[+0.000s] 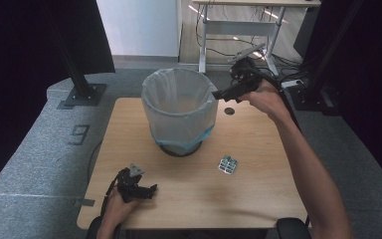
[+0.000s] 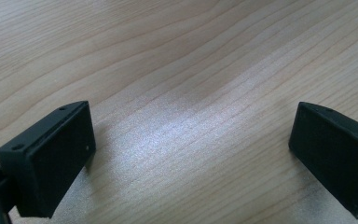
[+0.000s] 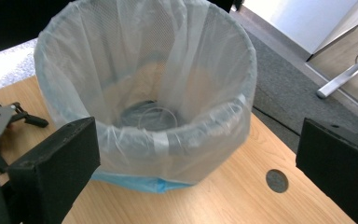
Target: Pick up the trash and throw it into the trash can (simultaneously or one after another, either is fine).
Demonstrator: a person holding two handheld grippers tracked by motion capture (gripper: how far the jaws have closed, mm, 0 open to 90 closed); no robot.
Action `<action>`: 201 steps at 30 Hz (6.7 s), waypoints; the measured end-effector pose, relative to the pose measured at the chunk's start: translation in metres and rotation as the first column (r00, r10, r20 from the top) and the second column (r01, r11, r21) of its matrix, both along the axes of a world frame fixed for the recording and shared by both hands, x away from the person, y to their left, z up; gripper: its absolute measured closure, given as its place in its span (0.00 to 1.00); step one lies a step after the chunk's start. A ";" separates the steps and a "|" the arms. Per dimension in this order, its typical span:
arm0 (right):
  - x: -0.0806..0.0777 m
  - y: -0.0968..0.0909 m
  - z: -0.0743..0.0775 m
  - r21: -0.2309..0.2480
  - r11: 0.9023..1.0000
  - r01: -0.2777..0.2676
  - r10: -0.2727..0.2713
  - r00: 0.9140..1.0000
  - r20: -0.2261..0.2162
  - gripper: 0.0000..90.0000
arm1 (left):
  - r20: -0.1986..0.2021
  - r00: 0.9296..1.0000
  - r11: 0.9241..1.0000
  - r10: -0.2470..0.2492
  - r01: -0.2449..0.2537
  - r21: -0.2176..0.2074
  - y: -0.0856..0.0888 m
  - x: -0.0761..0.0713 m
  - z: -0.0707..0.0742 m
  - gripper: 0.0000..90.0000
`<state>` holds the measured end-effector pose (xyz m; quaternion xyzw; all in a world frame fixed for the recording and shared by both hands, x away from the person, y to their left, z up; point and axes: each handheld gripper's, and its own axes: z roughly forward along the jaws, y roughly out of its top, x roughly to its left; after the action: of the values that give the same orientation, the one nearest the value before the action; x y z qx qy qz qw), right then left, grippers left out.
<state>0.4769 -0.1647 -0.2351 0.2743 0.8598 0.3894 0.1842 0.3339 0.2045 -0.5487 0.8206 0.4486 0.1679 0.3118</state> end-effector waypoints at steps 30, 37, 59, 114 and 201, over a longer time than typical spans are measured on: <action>-0.021 -0.055 -0.071 0.027 1.000 -0.004 0.005 1.000 -0.013 0.00 | 0.001 1.000 1.000 0.001 -0.001 0.000 0.000 0.000 0.000 0.00; -0.023 -0.061 -0.097 0.023 1.000 0.011 -0.010 0.999 -0.049 0.00 | 0.001 1.000 1.000 0.001 -0.001 0.000 0.000 0.000 0.000 0.00; -0.033 -0.077 -0.181 -0.005 0.998 0.070 -0.070 0.993 -0.095 0.00 | 0.000 1.000 1.000 0.001 -0.001 0.001 0.000 0.000 0.000 0.00; -0.038 -0.044 -0.303 -0.104 0.994 0.019 -0.040 0.976 -0.212 0.36 | 0.000 1.000 1.000 0.000 0.000 -0.001 0.000 0.000 0.000 0.00; -0.017 -0.030 -0.074 -0.018 1.000 -0.019 0.015 0.976 -0.218 0.50 | 0.000 1.000 1.000 0.000 0.000 0.001 0.000 0.000 0.000 0.00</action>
<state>0.4596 -0.1949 -0.3094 0.3061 0.8810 0.3499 0.0881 0.3339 0.2045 -0.5486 0.8207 0.4485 0.1680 0.3116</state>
